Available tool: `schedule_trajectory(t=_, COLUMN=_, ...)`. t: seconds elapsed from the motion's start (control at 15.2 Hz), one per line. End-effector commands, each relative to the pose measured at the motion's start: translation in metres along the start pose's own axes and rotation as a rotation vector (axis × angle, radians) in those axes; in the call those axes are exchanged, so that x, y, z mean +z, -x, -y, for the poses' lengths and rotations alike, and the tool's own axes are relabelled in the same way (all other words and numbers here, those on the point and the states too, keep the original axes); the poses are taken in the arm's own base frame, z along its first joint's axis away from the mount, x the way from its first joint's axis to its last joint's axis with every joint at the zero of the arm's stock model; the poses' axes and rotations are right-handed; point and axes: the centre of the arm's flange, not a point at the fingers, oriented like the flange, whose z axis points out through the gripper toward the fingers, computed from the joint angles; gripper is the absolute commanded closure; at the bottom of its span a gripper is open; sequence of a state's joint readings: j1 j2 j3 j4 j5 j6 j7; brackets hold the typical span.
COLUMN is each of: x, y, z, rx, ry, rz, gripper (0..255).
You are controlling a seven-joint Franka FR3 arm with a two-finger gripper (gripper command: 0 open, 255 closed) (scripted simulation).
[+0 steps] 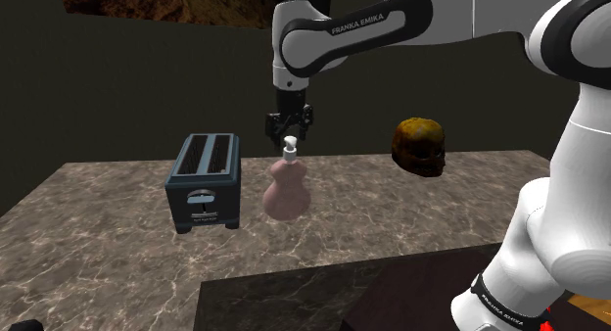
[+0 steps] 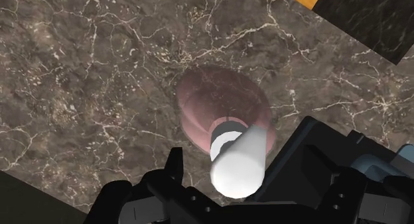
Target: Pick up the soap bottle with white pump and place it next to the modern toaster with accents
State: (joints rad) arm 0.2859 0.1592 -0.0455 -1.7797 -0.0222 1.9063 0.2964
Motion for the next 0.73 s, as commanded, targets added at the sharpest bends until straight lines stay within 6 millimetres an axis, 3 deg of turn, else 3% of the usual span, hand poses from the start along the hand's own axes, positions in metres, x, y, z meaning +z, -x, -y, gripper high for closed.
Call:
schedule_trajectory(t=0.0, x=-0.021, y=0.000, z=0.001, rx=0.000, ry=0.000, rz=0.000, gripper=0)
schedule_trajectory(t=0.13, x=-0.044, y=0.000, z=0.001, rx=0.000, ry=0.000, rz=0.000, gripper=0)
schedule_trajectory(t=0.66, x=-0.044, y=0.000, z=0.001, rx=0.000, ry=0.000, rz=0.000, gripper=0)
